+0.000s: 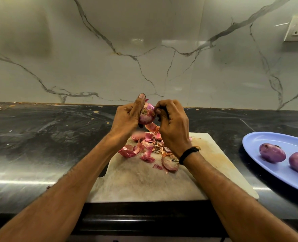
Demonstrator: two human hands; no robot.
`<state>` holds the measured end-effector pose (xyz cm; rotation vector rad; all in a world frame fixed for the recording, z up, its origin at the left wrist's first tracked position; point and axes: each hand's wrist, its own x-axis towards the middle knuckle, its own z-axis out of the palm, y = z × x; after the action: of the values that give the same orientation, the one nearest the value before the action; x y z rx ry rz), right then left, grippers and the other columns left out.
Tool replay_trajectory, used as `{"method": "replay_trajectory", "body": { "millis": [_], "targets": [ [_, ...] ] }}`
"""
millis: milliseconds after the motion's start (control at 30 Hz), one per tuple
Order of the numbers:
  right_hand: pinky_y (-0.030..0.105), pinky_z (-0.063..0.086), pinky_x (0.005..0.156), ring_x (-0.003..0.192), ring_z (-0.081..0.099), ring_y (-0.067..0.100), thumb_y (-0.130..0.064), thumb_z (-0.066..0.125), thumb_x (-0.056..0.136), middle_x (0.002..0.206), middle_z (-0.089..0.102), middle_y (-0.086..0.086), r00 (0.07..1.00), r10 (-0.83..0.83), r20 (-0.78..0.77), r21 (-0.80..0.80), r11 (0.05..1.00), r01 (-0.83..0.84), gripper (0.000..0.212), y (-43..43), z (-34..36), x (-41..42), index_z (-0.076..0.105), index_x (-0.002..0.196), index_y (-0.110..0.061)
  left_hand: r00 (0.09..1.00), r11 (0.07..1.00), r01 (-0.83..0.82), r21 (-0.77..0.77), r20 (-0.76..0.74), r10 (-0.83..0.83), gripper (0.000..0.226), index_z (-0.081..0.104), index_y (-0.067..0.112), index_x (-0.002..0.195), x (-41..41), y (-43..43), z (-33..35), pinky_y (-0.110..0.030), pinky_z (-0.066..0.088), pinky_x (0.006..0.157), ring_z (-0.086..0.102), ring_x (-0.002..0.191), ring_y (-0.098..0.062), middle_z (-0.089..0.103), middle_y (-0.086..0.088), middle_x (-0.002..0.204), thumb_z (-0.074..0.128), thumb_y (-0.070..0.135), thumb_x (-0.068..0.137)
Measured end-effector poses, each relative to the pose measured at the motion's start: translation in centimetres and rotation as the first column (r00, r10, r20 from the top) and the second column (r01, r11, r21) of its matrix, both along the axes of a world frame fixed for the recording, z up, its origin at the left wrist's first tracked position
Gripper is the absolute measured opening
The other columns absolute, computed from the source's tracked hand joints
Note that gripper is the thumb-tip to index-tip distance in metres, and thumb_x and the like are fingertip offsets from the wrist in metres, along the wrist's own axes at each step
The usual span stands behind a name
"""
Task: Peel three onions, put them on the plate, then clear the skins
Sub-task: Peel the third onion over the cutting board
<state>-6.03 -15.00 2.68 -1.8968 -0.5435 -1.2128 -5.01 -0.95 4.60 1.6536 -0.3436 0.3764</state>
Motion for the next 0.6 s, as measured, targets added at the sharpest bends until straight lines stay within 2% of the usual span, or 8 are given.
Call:
{"method": "replay_trajectory", "body": {
  "millis": [100, 167, 333, 400, 467, 533, 600],
  "targets": [
    [0.019, 0.049, 0.069, 0.082, 0.055, 0.017, -0.028, 0.04, 0.086, 0.095, 0.057, 0.013, 1.0, 0.005, -0.005, -0.029, 1.0, -0.005, 0.036, 0.29, 0.07, -0.17, 0.061, 0.097, 0.0, 0.999, 0.998, -0.014, -0.058, -0.035, 0.012, 0.064, 0.065, -0.007, 0.088, 0.1, -0.13, -0.06, -0.035, 0.056, 0.069, 0.063, 0.072, -0.022, 0.064, -0.016, 0.076, 0.047, 0.052, 0.1],
    [0.012, 0.043, 0.069, 0.082, 0.053, 0.014, -0.027, 0.04, 0.085, 0.095, 0.057, 0.012, 1.0, 0.001, -0.01, -0.048, 0.999, -0.001, 0.035, 0.4, 0.01, -0.17, 0.061, 0.096, 0.0, 0.998, 0.996, -0.029, -0.087, -0.054, 0.024, 0.067, 0.062, -0.01, 0.088, 0.13, -0.15, -0.06, -0.032, 0.055, 0.067, 0.062, 0.071, -0.021, 0.062, -0.018, 0.076, 0.046, 0.054, 0.1],
    [0.009, 0.037, 0.069, 0.082, 0.051, 0.012, -0.031, 0.038, 0.082, 0.094, 0.057, 0.011, 0.999, -0.016, -0.039, -0.057, 0.998, 0.014, 0.039, 0.3, -0.04, -0.3, 0.059, 0.096, -0.001, 0.989, 0.973, -0.123, -0.196, -0.11, 0.103, 0.052, 0.064, 0.011, 0.083, 0.22, 0.16, 0.53, -0.02, 0.053, 0.064, 0.064, 0.058, 0.003, 0.065, -0.001, 0.074, 0.044, 0.055, 0.1],
    [0.009, 0.038, 0.073, 0.086, 0.052, 0.013, -0.034, 0.038, 0.081, 0.098, 0.058, 0.011, 0.998, -0.019, -0.052, -0.058, 0.998, 0.016, 0.044, 0.29, -0.04, -0.43, 0.06, 0.101, -0.001, 0.987, 0.97, -0.151, -0.193, -0.092, 0.135, 0.049, 0.064, 0.014, 0.082, 0.29, 0.32, 0.59, -0.019, 0.052, 0.063, 0.065, 0.065, 0.0, 0.065, -0.002, 0.078, 0.044, 0.055, 0.1],
    [0.008, 0.041, 0.079, 0.092, 0.054, 0.012, -0.032, 0.04, 0.082, 0.104, 0.059, 0.011, 0.997, -0.026, -0.068, -0.062, 0.998, 0.021, 0.045, 0.32, -0.05, -0.5, 0.06, 0.111, -0.003, 0.985, 0.973, -0.168, -0.158, -0.052, 0.162, 0.051, 0.066, 0.01, 0.086, 0.29, 0.33, 0.46, -0.016, 0.052, 0.061, 0.066, 0.072, -0.006, 0.067, -0.006, 0.082, 0.044, 0.054, 0.101],
    [0.007, 0.042, 0.08, 0.094, 0.055, 0.011, -0.017, 0.05, 0.087, 0.107, 0.059, 0.012, 0.998, -0.042, -0.053, -0.069, 0.997, 0.038, 0.033, 0.27, -0.19, -0.28, 0.059, 0.117, -0.003, 0.985, 0.979, -0.171, -0.108, -0.002, 0.172, 0.057, 0.067, 0.001, 0.09, 0.26, 0.22, 0.2, -0.015, 0.052, 0.058, 0.067, 0.072, -0.01, 0.067, -0.014, 0.085, 0.045, 0.053, 0.101],
    [0.007, 0.043, 0.079, 0.093, 0.054, 0.01, -0.003, 0.057, 0.09, 0.105, 0.06, 0.012, 0.997, -0.07, -0.019, -0.083, 0.994, 0.068, 0.024, 0.24, -0.36, 0.07, 0.062, 0.113, -0.004, 0.988, 0.987, -0.146, -0.064, 0.044, 0.149, 0.06, 0.066, -0.002, 0.089, 0.35, 0.22, -0.08, -0.02, 0.054, 0.059, 0.067, 0.072, -0.02, 0.066, -0.022, 0.086, 0.045, 0.053, 0.101]
  ]
}}
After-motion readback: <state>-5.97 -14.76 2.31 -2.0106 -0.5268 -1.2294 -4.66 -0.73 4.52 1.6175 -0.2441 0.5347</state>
